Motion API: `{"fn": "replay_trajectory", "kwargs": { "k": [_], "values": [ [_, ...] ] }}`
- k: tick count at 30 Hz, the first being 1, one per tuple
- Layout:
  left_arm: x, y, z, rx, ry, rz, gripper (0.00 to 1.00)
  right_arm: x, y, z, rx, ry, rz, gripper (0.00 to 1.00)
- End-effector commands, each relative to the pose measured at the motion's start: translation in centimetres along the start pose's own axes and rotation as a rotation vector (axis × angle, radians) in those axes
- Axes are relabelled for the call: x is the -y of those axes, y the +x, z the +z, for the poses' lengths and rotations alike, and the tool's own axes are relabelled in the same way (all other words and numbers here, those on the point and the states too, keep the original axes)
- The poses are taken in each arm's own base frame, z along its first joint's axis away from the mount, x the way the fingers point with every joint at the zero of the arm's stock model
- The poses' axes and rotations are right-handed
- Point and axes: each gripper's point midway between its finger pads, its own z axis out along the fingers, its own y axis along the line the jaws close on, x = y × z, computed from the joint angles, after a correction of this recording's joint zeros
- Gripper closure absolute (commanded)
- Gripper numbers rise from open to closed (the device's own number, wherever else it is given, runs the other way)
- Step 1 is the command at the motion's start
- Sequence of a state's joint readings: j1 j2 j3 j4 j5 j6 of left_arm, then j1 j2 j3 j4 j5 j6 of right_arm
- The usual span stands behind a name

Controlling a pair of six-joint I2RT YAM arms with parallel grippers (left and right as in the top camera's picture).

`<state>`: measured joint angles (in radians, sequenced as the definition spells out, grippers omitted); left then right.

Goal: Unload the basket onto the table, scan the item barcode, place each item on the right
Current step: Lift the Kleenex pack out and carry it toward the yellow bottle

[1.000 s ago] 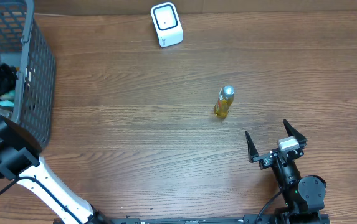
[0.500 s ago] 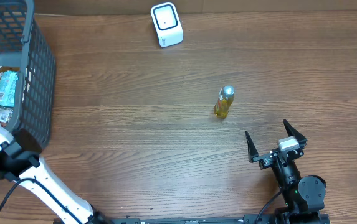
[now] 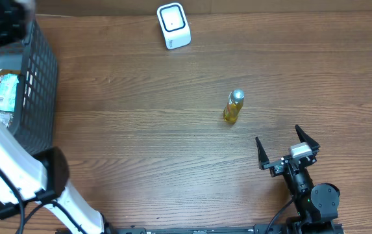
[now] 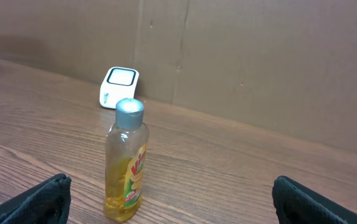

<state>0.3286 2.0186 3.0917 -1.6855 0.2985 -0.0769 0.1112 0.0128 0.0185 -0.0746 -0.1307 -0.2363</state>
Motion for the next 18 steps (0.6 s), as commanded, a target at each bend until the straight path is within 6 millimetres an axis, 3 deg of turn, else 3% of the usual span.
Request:
{"fn": "replay_trajectory", "kwargs": {
  "k": [1, 7, 12, 18],
  "values": [
    [5.1, 0.5, -1.0, 0.009, 0.112, 0.059, 0.47, 0.0, 0.2, 0.0, 0.004, 0.0, -0.001, 0.0],
    [12.2, 3.3, 0.5, -0.077, 0.21, 0.163, 0.48, 0.0, 0.2, 0.0, 0.004, 0.0, -0.001, 0.0],
    [16.7, 6.5, 1.8, -0.17, 0.233, 0.236, 0.47, 0.0, 0.2, 0.0, 0.004, 0.0, -0.001, 0.0],
    [20.8, 12.8, 4.9, -0.36, 0.164, 0.292, 0.44, 0.0, 0.2, 0.0, 0.004, 0.0, -0.001, 0.0]
  ]
}}
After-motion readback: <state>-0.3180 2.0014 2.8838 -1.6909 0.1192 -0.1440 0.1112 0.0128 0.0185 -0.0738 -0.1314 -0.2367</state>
